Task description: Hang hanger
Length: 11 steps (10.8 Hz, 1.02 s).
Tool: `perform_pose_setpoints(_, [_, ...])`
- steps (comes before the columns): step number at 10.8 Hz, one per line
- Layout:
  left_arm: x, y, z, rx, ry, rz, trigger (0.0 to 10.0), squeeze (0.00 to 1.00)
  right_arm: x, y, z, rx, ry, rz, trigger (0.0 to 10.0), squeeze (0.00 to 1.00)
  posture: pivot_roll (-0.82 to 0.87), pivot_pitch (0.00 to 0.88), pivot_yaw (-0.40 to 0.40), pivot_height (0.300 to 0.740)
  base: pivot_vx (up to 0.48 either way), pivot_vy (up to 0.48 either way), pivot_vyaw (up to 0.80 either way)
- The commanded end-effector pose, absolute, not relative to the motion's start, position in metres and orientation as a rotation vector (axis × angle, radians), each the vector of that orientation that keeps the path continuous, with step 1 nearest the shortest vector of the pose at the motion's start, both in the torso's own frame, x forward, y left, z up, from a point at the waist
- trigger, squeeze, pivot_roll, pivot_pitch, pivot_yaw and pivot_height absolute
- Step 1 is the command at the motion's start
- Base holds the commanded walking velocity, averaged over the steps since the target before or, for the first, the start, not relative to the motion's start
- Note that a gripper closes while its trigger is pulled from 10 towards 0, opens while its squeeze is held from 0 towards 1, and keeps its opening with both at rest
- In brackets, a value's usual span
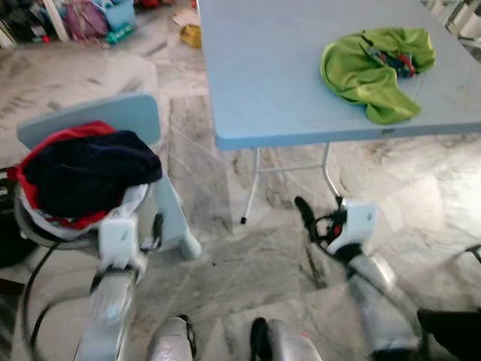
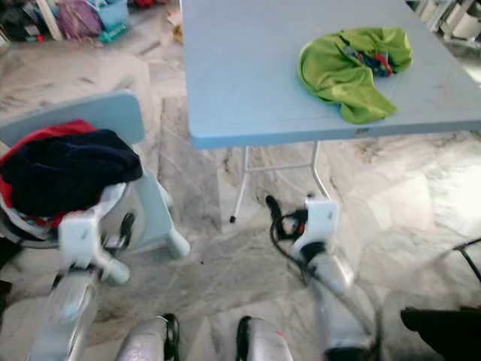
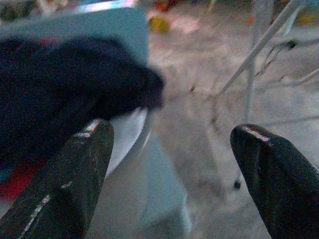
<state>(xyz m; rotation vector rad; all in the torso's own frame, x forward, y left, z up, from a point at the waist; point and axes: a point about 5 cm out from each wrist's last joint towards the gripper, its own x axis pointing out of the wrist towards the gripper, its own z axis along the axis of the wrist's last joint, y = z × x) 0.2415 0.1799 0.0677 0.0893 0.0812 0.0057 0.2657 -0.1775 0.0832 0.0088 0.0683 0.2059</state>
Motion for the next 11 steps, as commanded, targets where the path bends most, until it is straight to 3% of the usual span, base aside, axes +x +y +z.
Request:
perform_pose_setpoints(1, [0.243,0.175,0.069,0.116,0.076,-0.037,10.0,0.00,0.268,-0.179,0.089,0.004,0.059,0.232,10.0,0.00,0.02,0.193,-0.068,0.740,0.000,0.000,0.00])
perform_pose_setpoints(3, [0.243,0.187,0.072,0.128,0.051,0.050,10.0,0.00,0.264,-0.188,0.077,-0.002,0.121,0.256,10.0,0.00,0.06,0.189,-0.047,0.740,0.000,0.176,0.00])
perform_pose_setpoints(4, [0.242,0.189,0.069,0.132,0.055,0.048,10.0,0.00,0.263,-0.181,0.080,-0.021,0.096,0.294,10.0,0.00,0.05,0.182,-0.057,0.740,0.000,0.480,0.00])
perform_pose_setpoints(6, [0.246,0.191,0.072,0.141,0.032,0.084,10.0,0.00,0.270,-0.170,0.086,0.006,0.027,0.195,10.0,0.00,0.07,0.172,-0.081,0.740,0.000,0.480,0.00])
perform_pose_setpoints(8, [0.241,0.192,0.065,0.144,0.057,0.116,10.0,0.00,0.259,-0.145,0.077,0.041,0.033,0.154,10.0,0.00,0.07,0.173,-0.075,0.740,0.000,0.480,0.00])
perform_pose_setpoints(10, [0.246,0.185,0.066,0.156,0.035,0.069,10.0,0.00,0.274,-0.172,0.086,0.031,0.002,0.088,10.0,0.00,0.05,0.167,-0.068,0.740,0.000,0.480,0.00])
perform_pose_setpoints(11, [0.248,0.184,0.071,0.188,0.001,0.072,10.0,0.00,0.276,-0.183,0.096,0.029,-0.040,0.069,10.0,0.00,0.05,0.167,-0.068,0.740,0.000,0.000,0.00])
